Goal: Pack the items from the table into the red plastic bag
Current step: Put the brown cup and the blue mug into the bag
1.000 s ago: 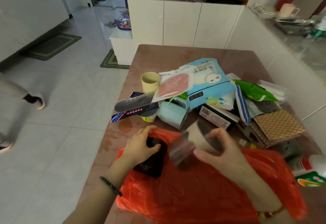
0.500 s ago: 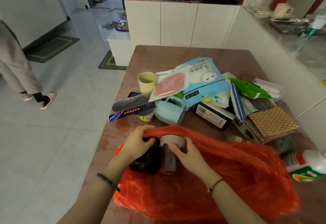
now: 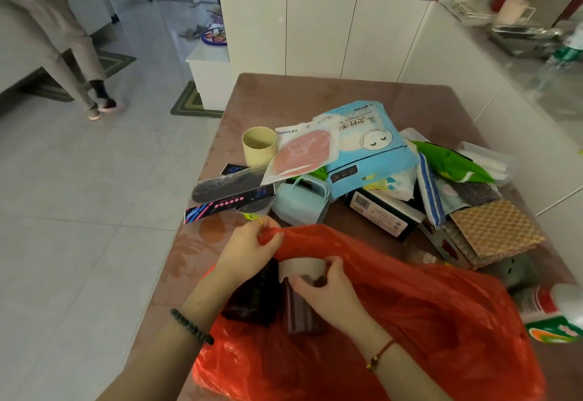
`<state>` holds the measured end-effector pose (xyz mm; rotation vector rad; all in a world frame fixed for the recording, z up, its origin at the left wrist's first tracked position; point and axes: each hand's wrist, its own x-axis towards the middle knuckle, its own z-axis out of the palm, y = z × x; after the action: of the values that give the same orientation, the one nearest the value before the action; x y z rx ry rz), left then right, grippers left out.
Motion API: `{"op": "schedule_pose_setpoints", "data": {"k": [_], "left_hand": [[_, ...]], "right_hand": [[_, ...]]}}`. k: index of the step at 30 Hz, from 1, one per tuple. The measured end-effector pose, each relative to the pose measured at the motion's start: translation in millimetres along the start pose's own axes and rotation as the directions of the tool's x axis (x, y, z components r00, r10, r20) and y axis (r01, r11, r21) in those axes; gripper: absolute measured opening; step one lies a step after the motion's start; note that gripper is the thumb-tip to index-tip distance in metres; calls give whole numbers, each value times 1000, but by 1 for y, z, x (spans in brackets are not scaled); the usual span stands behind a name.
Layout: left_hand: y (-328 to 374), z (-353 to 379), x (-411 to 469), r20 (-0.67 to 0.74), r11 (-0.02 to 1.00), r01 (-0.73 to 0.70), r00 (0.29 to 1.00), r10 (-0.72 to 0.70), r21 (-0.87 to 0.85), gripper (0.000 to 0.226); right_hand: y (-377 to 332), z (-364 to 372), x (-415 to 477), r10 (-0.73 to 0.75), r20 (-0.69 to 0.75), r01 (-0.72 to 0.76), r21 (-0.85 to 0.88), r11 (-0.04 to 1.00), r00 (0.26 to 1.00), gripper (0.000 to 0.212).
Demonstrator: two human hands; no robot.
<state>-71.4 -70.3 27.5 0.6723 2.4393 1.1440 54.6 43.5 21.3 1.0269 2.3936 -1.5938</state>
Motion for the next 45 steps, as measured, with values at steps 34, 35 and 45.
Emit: {"op": "schedule_pose_setpoints", "data": {"k": [34, 35, 45], "left_hand": [[5, 10, 20, 145, 952, -94, 988, 53, 292, 21], [6, 10, 19, 132, 961, -97, 989, 64, 261, 19], [20, 14, 6, 70, 989, -132, 989, 128, 66, 8]], "right_hand": [[-56, -102, 0, -475, -405, 608, 318, 728, 781, 28], [-49, -114, -6, -472, -304, 559, 361, 747, 828, 31], [30, -92, 10, -311, 111, 330, -344, 879, 944, 11]]}}
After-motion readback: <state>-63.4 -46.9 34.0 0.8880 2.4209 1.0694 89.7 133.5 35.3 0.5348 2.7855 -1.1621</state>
